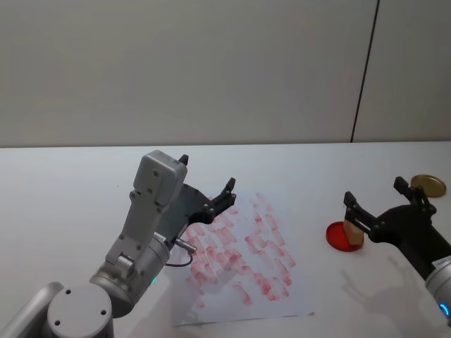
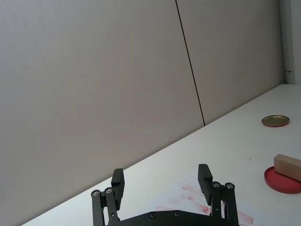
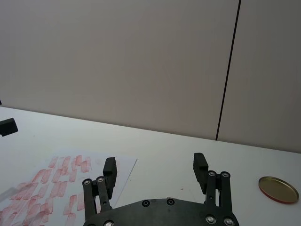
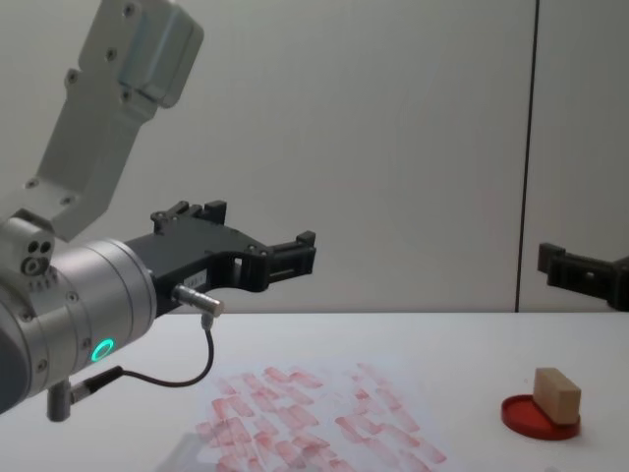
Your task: Use the one hand to pick up the stamp and affix it onto the A4 paper.
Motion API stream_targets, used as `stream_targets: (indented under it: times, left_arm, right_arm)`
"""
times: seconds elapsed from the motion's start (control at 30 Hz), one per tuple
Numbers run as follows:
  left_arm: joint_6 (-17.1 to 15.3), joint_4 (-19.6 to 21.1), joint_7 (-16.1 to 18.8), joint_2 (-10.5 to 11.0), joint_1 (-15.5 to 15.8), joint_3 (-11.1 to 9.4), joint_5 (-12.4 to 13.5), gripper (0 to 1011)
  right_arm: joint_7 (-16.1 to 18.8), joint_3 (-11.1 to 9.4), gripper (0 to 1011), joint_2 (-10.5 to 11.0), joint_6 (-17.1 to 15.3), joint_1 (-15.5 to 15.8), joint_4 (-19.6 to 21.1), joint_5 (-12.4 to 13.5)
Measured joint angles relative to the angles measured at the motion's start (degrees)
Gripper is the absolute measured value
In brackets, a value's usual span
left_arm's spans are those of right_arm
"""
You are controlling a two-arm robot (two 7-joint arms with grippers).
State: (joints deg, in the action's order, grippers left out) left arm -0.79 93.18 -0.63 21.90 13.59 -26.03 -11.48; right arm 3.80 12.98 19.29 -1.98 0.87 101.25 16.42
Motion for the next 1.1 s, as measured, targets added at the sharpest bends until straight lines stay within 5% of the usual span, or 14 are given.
stream_targets:
  times: [0.87,1.1]
  left_arm:
    - [0.00,0.00,0.00,0.00,0.00,0.00,0.00,993]
    - [0.00,0.00,0.00,0.00,0.00,0.00,0.00,993]
  right_arm:
    - [-0.04,-0.04,1001,-0.03,-0.05,-0.05,-0.01,0.02]
    - [-2.39,0.37,1001,-1.09,-1.95,-0.18,0.26,-0.64]
